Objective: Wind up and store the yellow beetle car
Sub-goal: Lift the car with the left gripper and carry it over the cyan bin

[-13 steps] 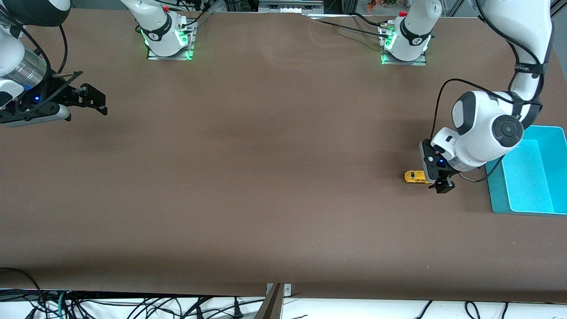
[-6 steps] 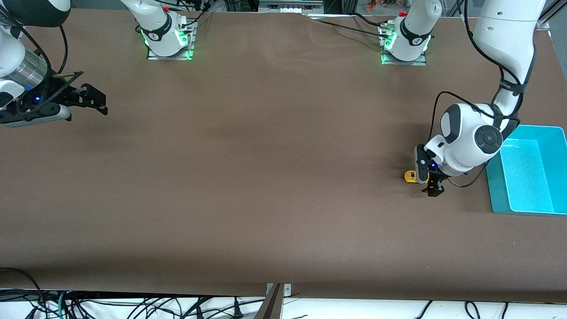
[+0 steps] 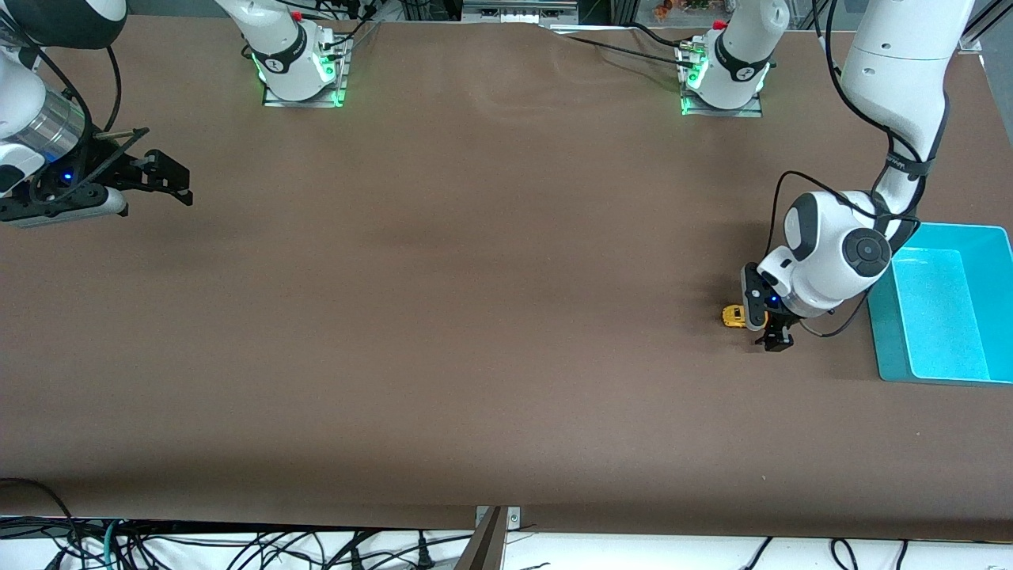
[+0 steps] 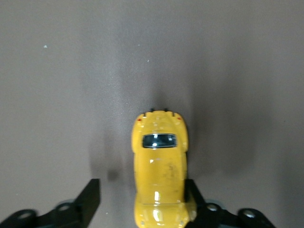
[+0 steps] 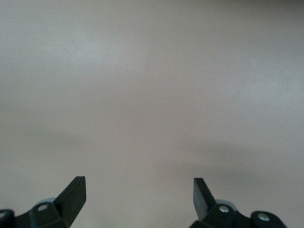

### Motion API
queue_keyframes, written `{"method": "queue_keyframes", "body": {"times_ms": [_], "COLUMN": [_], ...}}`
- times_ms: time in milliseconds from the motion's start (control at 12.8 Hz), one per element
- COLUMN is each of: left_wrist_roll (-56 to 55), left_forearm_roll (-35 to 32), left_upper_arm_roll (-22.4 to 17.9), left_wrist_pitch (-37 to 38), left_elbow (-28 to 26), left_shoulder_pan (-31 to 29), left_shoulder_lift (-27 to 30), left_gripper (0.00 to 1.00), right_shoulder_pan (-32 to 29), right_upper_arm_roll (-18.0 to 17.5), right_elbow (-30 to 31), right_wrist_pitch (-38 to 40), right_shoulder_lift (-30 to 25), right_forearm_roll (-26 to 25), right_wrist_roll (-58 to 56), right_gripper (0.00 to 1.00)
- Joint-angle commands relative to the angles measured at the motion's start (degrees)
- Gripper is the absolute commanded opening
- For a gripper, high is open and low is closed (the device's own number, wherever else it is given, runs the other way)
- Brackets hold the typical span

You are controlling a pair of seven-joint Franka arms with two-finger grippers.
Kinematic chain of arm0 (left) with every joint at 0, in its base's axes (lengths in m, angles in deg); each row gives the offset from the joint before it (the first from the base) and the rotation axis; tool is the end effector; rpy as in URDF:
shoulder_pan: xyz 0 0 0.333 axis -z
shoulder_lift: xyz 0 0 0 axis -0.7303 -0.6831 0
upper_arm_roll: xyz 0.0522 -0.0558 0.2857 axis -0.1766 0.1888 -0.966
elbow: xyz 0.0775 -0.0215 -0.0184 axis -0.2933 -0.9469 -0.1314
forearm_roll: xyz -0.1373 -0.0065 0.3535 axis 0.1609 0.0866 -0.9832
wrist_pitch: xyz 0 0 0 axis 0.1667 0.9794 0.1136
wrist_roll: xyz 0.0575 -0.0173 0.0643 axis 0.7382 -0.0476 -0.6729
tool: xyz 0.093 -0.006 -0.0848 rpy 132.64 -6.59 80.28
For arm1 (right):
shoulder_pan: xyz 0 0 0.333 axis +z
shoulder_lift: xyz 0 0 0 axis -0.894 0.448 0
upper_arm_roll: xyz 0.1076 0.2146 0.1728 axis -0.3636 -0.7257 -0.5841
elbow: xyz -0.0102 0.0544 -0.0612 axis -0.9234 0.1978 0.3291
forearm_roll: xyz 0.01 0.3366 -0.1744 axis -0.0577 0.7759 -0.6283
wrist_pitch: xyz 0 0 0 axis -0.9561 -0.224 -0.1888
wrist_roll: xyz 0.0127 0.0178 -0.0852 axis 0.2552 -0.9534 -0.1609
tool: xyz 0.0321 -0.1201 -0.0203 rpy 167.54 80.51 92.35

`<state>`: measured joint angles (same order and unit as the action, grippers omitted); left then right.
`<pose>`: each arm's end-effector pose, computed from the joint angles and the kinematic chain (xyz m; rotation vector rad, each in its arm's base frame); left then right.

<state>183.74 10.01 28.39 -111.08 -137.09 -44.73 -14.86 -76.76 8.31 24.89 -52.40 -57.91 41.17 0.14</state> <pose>0.5871 0.0006 0.1648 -2.1501 2.2296 -0.0709 0.5313 0.0274 0.5163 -3.1097 -0.2887 -0.0104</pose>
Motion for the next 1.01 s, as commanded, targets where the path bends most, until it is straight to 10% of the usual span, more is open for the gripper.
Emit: {"method": "queue_keyframes", "body": {"times_ms": [0, 311, 934], "left_wrist_roll": [0.83, 0.74, 3.89], "left_forearm_roll": [-0.43, -0.43, -0.52], "left_upper_arm_roll": [-0.2, -0.2, -4.14], "left_wrist_pitch": [-0.48, -0.3, 20.85], "left_elbow": [-0.5, -0.5, 8.63], "left_shoulder_pan": [0.1, 0.19, -0.25], "left_shoulder_lift": [0.57, 0.66, 7.33], "left_gripper": [0.41, 0.19, 0.2], "right_shoulder_pan": [0.54, 0.54, 0.54], "right_upper_arm_roll": [0.57, 0.57, 0.57], "right_elbow": [-0.21, -0.04, -0.04], "right_wrist_pitch": [0.88, 0.88, 0.88], "right_shoulder_lift": [-0.31, -0.31, -0.48], "right_forearm_roll": [0.89, 0.89, 0.89], "right_wrist_roll": [0.21, 0.21, 0.21], "right_gripper": [1.0, 1.0, 1.0]}}
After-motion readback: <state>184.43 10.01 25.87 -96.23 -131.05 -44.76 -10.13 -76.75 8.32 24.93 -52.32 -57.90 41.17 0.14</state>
